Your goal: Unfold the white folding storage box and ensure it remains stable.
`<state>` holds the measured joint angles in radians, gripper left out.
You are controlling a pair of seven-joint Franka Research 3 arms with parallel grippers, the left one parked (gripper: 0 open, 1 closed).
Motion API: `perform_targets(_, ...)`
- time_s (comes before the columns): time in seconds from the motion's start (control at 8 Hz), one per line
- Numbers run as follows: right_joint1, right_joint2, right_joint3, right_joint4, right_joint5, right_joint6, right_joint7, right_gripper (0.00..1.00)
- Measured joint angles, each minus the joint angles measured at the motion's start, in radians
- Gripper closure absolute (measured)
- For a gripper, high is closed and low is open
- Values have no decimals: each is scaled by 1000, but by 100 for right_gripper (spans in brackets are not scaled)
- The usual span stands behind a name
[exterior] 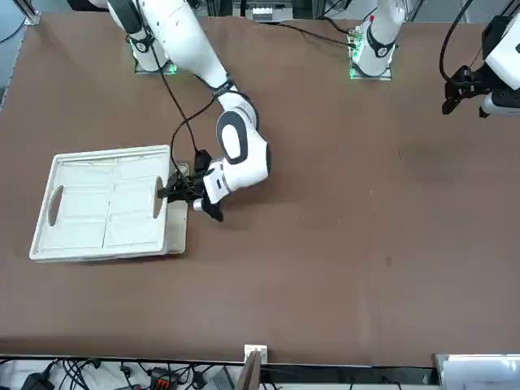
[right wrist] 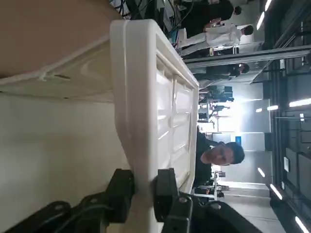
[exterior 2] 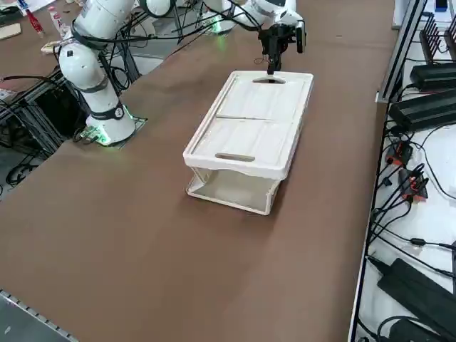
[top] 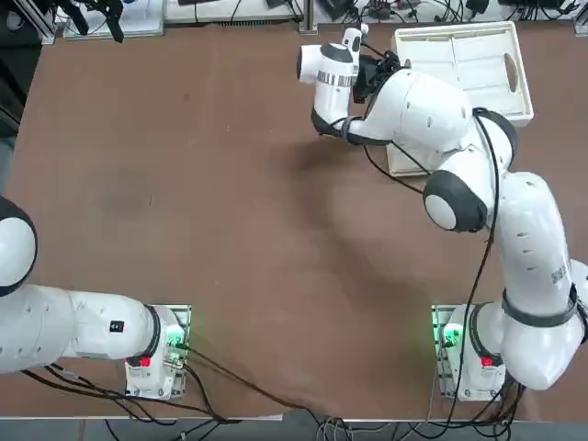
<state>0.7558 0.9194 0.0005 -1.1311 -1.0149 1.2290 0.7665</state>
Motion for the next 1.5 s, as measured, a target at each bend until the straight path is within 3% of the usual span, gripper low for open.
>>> perform_targets(0.5, 39, 12, 0, -35, -54, -73, -85, 74)
perform_targets(1.5, 46, 18, -2, -45, -70, -79, -119, 74)
